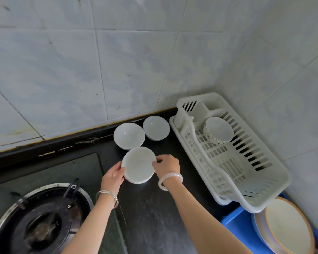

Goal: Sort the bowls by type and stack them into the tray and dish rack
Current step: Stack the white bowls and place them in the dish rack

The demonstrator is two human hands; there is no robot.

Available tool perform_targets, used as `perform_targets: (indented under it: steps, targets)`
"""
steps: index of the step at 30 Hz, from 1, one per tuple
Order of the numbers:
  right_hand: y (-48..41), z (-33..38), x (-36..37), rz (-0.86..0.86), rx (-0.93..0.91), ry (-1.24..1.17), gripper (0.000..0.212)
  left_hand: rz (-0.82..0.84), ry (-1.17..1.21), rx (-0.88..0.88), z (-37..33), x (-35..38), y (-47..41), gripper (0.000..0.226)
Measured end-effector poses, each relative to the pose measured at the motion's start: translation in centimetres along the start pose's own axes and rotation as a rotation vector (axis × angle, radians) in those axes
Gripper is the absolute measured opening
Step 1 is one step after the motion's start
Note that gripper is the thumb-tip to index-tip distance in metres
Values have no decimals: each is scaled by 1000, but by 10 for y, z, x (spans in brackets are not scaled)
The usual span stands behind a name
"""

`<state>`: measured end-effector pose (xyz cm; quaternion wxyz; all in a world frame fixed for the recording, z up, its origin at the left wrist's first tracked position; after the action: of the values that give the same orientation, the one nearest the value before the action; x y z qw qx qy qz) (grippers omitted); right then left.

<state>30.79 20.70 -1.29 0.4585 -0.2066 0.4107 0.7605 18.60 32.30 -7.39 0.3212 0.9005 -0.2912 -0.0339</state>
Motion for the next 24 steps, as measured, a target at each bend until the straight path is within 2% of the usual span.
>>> perform_targets:
  steps: [7, 9, 11, 13, 18, 24]
  targets:
    - [-12, -9, 0, 52, 49, -26, 10, -24, -64, 12, -2, -1, -3, 38]
    - [-14, -13, -1, 114, 126, -144, 21, -21, -41, -44, -4, 1, -3, 39]
    - [-15, -15, 1, 248, 253, -361, 37, -6, -19, -101, -7, 2, -1, 37]
    - [-15, -16, 2, 369, 321, -528, 44, 3, 7, -137, -8, 3, 1, 36]
    - [-14, -21, -1, 358, 240, -497, 45, -8, -11, -143, -17, 10, 10, 33]
    - [-6, -29, -43, 267, 124, -565, 44, 87, -53, -61, -42, 38, 31, 25]
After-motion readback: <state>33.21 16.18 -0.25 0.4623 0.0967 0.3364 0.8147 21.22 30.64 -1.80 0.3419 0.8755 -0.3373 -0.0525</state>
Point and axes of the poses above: each hand's wrist, its own y-axis away from the middle knuckle, its own x-axis out of the palm, z = x × y, the point moved 2 cm from there along -y, towards the middle knuckle, and after that the axes turned 2 degrees about -z, right-handed, at the moved point
